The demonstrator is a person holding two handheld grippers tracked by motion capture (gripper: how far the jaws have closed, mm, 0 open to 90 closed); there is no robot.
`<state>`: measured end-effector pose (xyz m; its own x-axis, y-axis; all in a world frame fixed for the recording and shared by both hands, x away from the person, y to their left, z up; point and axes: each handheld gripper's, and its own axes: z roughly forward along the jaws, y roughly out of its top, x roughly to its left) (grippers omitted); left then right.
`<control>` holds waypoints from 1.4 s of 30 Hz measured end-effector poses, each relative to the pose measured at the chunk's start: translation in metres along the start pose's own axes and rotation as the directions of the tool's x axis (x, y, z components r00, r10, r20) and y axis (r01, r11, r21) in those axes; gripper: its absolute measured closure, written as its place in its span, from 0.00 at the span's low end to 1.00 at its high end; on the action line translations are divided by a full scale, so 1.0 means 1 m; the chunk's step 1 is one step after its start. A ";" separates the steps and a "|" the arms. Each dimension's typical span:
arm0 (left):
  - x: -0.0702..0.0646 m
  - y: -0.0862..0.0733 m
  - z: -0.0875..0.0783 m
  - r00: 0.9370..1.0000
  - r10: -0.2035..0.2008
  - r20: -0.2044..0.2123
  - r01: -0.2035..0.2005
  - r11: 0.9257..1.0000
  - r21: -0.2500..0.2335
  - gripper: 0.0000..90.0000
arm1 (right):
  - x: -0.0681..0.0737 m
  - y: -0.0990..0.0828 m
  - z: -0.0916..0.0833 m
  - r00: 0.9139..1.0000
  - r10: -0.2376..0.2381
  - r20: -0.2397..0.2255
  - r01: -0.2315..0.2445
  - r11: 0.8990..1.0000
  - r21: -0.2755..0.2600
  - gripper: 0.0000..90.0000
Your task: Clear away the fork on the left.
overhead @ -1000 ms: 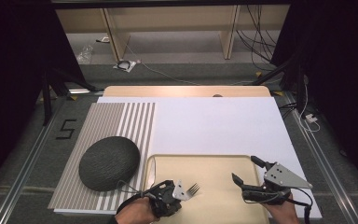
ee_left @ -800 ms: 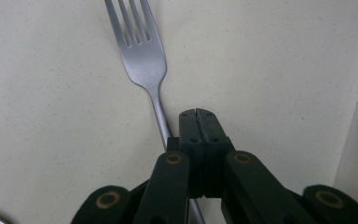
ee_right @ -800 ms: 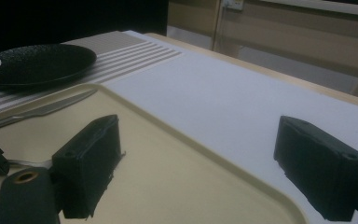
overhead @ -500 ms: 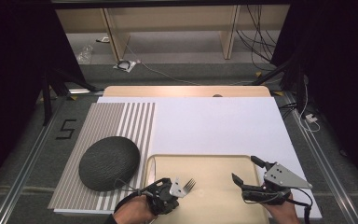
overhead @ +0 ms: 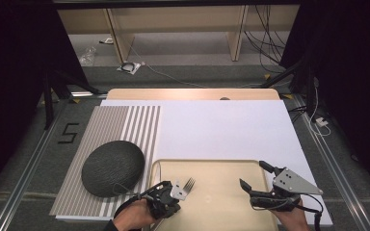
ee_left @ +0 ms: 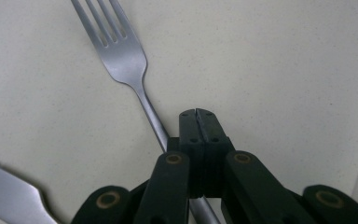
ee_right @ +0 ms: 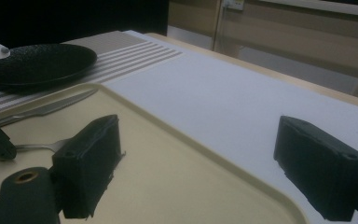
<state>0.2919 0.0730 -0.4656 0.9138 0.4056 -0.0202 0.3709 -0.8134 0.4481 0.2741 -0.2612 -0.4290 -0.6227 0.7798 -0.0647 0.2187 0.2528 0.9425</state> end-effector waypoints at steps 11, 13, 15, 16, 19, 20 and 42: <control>0.007 -0.006 -0.003 1.000 -0.023 -0.010 0.023 1.000 0.001 0.99 | 0.000 0.000 0.000 1.000 -0.002 -0.001 0.002 1.000 0.001 0.17; 0.007 -0.007 -0.004 1.000 -0.029 -0.009 0.029 1.000 0.000 0.99 | 0.000 0.000 0.000 1.000 -0.003 -0.001 0.003 1.000 0.001 0.17; 0.008 -0.008 -0.004 1.000 -0.029 -0.009 0.029 1.000 0.002 0.99 | 0.000 0.000 0.000 1.000 -0.003 -0.001 0.003 1.000 0.001 0.17; 0.009 -0.009 -0.005 0.999 -0.031 -0.010 0.032 1.000 0.001 0.99 | 0.000 0.000 0.000 1.000 -0.001 -0.001 0.001 1.000 -0.003 0.17; 0.010 -0.010 -0.005 0.999 -0.038 -0.011 0.038 0.999 0.001 0.99 | 0.000 0.000 0.000 1.000 -0.001 -0.001 0.001 1.000 0.002 0.17; 0.010 -0.011 -0.006 0.999 -0.040 -0.011 0.040 0.999 0.001 0.99 | 0.000 0.000 0.000 1.000 0.000 -0.001 0.000 1.000 0.000 0.17; 0.023 -0.021 -0.010 0.995 -0.096 -0.031 0.095 0.995 -0.009 0.99 | 0.000 0.000 0.000 1.000 -0.002 -0.003 0.002 1.000 0.001 0.18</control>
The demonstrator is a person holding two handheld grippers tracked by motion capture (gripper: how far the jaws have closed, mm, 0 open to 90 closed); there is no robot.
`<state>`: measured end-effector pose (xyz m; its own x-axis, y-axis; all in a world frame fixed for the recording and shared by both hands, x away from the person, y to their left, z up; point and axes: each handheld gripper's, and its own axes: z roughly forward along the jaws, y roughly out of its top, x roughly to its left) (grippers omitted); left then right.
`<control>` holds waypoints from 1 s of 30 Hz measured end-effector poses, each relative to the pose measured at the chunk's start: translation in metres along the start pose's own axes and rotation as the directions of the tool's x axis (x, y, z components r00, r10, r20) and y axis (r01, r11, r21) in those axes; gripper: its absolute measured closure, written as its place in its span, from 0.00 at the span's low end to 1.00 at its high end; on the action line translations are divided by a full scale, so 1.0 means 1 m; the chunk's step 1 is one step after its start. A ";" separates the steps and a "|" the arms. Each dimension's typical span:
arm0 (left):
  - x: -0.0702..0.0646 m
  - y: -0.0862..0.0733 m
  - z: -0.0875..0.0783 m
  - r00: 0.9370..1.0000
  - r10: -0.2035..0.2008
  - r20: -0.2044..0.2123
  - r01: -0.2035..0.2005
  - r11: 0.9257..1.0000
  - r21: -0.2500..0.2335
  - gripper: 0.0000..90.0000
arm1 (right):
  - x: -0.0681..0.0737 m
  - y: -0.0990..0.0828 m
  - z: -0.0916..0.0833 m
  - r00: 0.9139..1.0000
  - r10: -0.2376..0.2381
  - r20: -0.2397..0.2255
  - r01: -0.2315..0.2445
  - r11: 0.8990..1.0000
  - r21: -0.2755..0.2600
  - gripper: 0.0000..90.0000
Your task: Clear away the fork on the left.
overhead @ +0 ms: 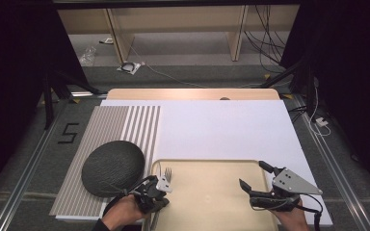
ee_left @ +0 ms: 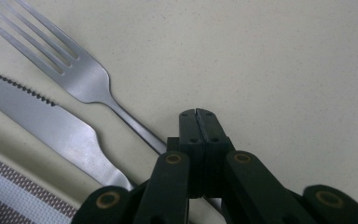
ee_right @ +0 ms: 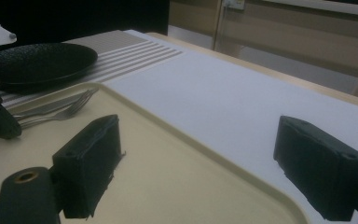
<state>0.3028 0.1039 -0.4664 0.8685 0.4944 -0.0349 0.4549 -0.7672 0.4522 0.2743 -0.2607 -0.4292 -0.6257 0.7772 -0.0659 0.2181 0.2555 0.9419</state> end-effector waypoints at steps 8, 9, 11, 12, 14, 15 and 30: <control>0.002 -0.001 -0.001 1.000 -0.004 -0.012 0.004 1.000 0.000 0.97 | 0.000 0.000 0.000 1.000 0.000 0.000 0.000 1.000 0.001 0.18; 0.001 -0.001 -0.001 1.000 -0.001 -0.014 0.001 1.000 -0.001 0.96 | 0.000 0.000 0.000 1.000 0.000 0.000 0.000 1.000 0.002 0.18; 0.000 0.000 -0.003 1.000 0.001 -0.008 -0.001 1.000 -0.016 0.90 | 0.000 0.000 0.000 1.000 -0.002 -0.002 0.002 1.000 0.003 0.18; 0.000 0.001 -0.005 1.000 0.009 -0.004 -0.009 1.000 -0.024 0.89 | 0.000 0.000 0.000 1.000 -0.001 -0.002 0.001 1.000 0.003 0.18; -0.002 0.002 -0.007 1.000 0.013 -0.006 -0.013 0.999 -0.041 0.86 | 0.000 0.000 0.001 1.000 -0.001 -0.001 0.001 1.000 -0.001 0.18; -0.002 0.003 -0.008 1.000 0.011 -0.010 -0.011 0.999 -0.051 0.82 | 0.000 0.000 0.001 1.000 -0.001 -0.002 0.001 1.000 0.000 0.18; -0.004 0.008 -0.015 0.999 -0.029 -0.014 0.027 0.990 -0.139 0.40 | 0.000 0.000 0.000 1.000 -0.004 -0.003 0.004 1.000 0.004 0.18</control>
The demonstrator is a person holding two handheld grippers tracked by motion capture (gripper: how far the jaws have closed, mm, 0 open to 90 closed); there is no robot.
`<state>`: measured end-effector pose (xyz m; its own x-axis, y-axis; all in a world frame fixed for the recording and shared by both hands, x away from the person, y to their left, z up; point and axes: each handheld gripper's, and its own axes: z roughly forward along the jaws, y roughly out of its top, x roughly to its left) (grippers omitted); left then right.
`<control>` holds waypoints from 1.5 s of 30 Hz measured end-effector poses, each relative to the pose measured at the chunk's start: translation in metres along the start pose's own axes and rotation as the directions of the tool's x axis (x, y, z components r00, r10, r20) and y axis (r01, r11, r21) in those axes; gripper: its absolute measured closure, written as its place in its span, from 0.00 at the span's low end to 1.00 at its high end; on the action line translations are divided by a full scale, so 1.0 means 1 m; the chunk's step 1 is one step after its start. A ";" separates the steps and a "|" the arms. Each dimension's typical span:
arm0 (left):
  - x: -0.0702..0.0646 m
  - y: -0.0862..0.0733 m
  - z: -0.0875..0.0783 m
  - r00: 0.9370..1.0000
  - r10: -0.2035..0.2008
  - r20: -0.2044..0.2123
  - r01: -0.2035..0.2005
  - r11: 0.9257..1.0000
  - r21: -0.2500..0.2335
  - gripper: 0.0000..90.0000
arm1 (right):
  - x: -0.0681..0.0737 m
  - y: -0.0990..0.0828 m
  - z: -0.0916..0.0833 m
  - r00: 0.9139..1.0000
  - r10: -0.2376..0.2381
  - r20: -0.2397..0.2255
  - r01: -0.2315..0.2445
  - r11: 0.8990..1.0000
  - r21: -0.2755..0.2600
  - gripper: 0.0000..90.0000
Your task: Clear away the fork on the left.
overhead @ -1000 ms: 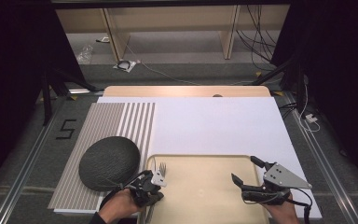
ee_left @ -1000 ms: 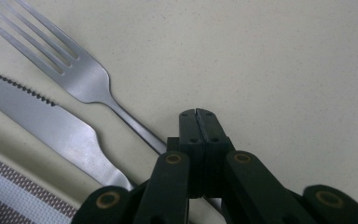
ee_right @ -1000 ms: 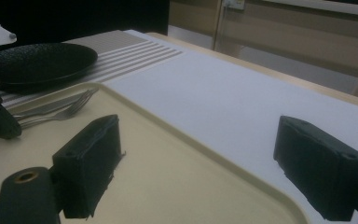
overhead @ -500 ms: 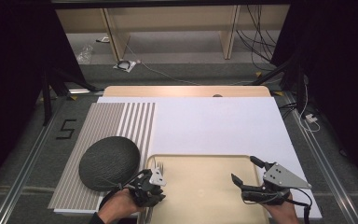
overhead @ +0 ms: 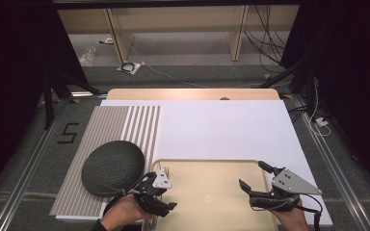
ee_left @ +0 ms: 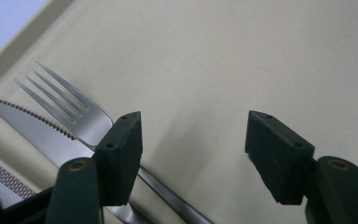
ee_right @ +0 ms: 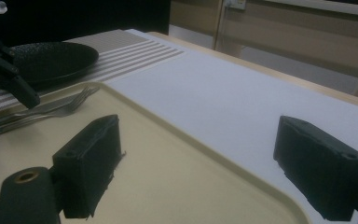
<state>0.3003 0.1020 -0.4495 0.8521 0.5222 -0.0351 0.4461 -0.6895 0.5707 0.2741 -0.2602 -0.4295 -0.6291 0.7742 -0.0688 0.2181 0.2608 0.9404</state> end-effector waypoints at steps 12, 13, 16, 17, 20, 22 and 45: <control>0.002 0.001 -0.007 0.999 -0.021 -0.043 0.017 0.997 -0.080 0.27 | 0.000 0.000 0.000 1.000 0.000 0.000 0.000 1.000 0.000 0.18; 0.003 0.001 -0.008 0.999 -0.024 -0.045 0.020 0.996 -0.085 0.26 | 0.000 0.000 0.000 1.000 0.000 0.001 0.000 1.000 -0.002 0.18; 0.004 0.001 -0.010 0.998 -0.033 -0.062 0.026 0.995 -0.101 0.26 | 0.000 0.000 0.000 1.000 0.001 0.001 -0.001 1.000 -0.005 0.18; 0.004 0.001 -0.010 0.997 -0.035 -0.065 0.028 0.994 -0.105 0.26 | 0.000 0.000 0.000 1.000 0.002 0.001 -0.002 1.000 -0.004 0.18; 0.005 0.000 -0.012 0.996 -0.042 -0.076 0.032 0.993 -0.116 0.25 | 0.000 0.000 0.000 1.000 0.001 0.001 -0.001 1.000 -0.006 0.18; 0.006 0.000 -0.013 0.995 -0.048 -0.082 0.038 0.992 -0.124 0.25 | 0.000 0.000 0.000 1.000 0.001 0.001 -0.001 1.000 -0.003 0.18; 0.023 -0.011 -0.027 0.978 -0.145 -0.151 0.116 0.976 -0.185 0.21 | -0.001 -0.001 0.001 1.000 -0.002 0.001 0.002 1.000 -0.004 0.18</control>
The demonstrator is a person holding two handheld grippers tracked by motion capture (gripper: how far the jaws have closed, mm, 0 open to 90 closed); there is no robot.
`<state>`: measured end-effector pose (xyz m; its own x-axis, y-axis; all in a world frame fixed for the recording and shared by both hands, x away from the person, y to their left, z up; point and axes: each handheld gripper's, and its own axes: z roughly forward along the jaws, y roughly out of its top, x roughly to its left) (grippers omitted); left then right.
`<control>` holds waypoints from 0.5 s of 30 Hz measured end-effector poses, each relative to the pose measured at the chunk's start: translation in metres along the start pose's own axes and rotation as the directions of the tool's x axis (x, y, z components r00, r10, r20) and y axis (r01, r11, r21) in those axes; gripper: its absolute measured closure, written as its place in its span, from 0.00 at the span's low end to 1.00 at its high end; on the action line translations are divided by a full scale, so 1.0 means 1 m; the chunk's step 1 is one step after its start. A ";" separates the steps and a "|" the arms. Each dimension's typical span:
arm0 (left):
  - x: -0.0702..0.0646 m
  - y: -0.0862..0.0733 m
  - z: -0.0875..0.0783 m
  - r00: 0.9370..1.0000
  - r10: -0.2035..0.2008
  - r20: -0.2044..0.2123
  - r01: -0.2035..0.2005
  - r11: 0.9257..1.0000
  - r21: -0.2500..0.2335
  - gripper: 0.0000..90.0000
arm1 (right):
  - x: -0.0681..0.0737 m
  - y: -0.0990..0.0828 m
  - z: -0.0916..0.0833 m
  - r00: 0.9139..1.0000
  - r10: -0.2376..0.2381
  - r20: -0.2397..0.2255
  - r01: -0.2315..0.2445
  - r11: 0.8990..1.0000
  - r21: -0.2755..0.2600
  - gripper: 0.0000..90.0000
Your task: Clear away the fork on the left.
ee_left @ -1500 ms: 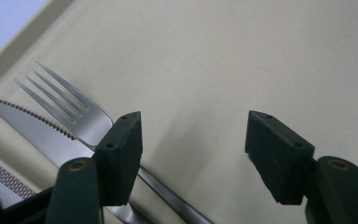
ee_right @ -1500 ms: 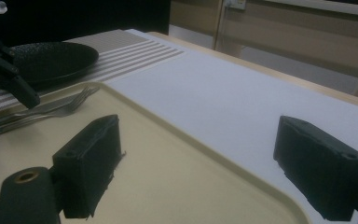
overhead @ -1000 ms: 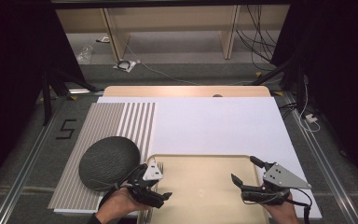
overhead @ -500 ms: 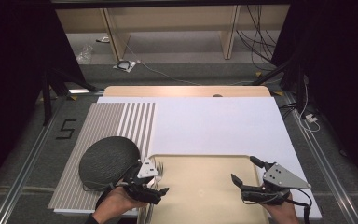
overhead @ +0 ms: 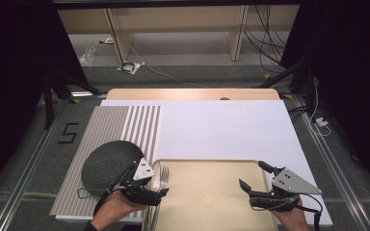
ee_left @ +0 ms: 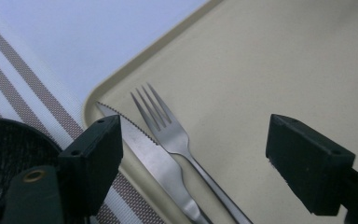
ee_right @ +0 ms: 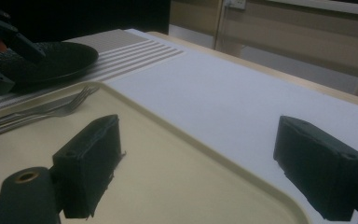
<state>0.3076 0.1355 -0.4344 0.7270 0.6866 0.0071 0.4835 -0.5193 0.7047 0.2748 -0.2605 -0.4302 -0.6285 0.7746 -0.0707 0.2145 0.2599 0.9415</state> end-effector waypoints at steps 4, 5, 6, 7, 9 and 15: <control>0.006 -0.002 -0.003 0.999 -0.027 -0.025 0.027 1.000 -0.013 0.21 | 0.000 0.000 0.000 1.000 0.005 -0.002 -0.005 1.000 -0.004 0.18; 0.007 -0.003 -0.004 0.999 -0.037 -0.030 0.037 0.999 -0.018 0.21 | -0.001 0.000 0.000 1.000 0.005 -0.001 -0.005 1.000 0.002 0.18; 0.009 -0.003 -0.005 0.998 -0.046 -0.036 0.045 0.999 -0.024 0.21 | -0.001 0.000 0.000 1.000 0.004 0.000 -0.004 1.000 0.000 0.18; 0.010 -0.004 -0.006 0.998 -0.054 -0.042 0.053 0.998 -0.033 0.21 | -0.001 -0.001 0.000 1.000 0.004 0.001 -0.004 1.000 0.001 0.18; 0.012 -0.006 -0.007 0.996 -0.075 -0.049 0.073 0.996 -0.044 0.21 | -0.002 -0.001 -0.001 1.000 0.004 0.003 -0.004 1.000 0.008 0.18; 0.020 -0.010 -0.012 0.990 -0.131 -0.060 0.127 0.990 -0.067 0.21 | -0.002 -0.002 0.000 1.000 0.012 0.001 -0.012 1.000 -0.003 0.18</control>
<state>0.3116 0.1609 -0.4327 0.6268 0.7780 -0.0430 0.5385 -0.3926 0.7456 0.2760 -0.2629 -0.4315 -0.6248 0.7785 -0.0597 0.2196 0.2486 0.9434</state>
